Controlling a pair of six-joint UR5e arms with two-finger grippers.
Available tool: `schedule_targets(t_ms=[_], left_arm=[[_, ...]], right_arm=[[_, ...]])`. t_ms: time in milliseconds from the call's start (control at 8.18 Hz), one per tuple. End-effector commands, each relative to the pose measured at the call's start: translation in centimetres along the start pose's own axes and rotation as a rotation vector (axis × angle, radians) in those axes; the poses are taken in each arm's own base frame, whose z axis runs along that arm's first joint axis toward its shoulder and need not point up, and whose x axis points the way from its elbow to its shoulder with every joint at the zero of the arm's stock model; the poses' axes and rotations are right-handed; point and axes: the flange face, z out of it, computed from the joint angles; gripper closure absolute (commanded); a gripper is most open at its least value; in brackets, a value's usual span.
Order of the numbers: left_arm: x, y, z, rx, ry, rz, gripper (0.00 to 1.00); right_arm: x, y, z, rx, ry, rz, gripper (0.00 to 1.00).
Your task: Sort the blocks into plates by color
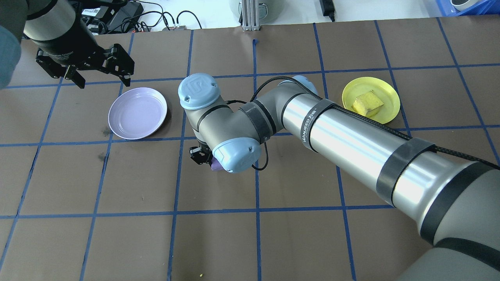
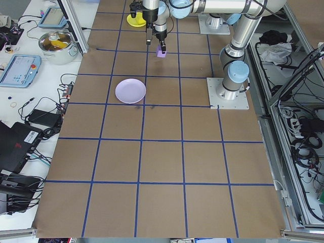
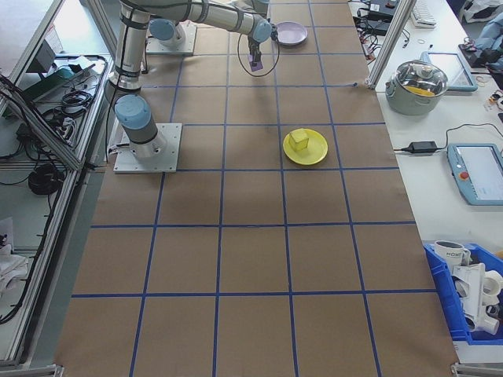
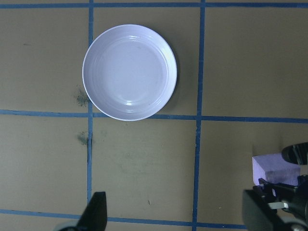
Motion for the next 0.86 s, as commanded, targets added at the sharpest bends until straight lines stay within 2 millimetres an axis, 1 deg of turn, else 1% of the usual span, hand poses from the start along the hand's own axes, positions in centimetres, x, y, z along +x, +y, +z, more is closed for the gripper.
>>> schedule_targets(t_ms=[0, 122, 245, 367, 489, 612, 734], left_arm=[[-0.1, -0.1, -0.2, 0.001, 0.001, 0.000, 0.00], [-0.3, 0.0, -0.2, -0.002, -0.018, 0.000, 0.00], [-0.7, -0.3, 0.3, -0.011, -0.065, -0.010, 0.00], [-0.6, -0.4, 1.0, -0.022, -0.060, -0.036, 0.00], [-0.7, -0.8, 1.7, -0.036, -0.070, -0.091, 0.00], [0.5, -1.2, 3.0, -0.058, -0.035, -0.084, 0.00], [2.4, -1.6, 4.3, -0.087, 0.059, -0.061, 0.00]], right_arm=[[-0.2, -1.5, -1.5, 0.029, -0.005, 0.014, 0.00], [0.9, -2.1, -2.8, 0.057, -0.009, 0.018, 0.00], [2.6, -2.7, -4.1, 0.069, -0.011, 0.007, 0.00], [5.5, -2.9, -7.9, 0.118, -0.025, 0.005, 0.00], [9.6, -3.0, -10.3, 0.084, -0.021, 0.027, 0.00], [13.2, -2.6, -13.4, 0.090, -0.017, 0.035, 0.00], [16.5, -1.7, -16.6, 0.102, -0.017, 0.079, 0.00]])
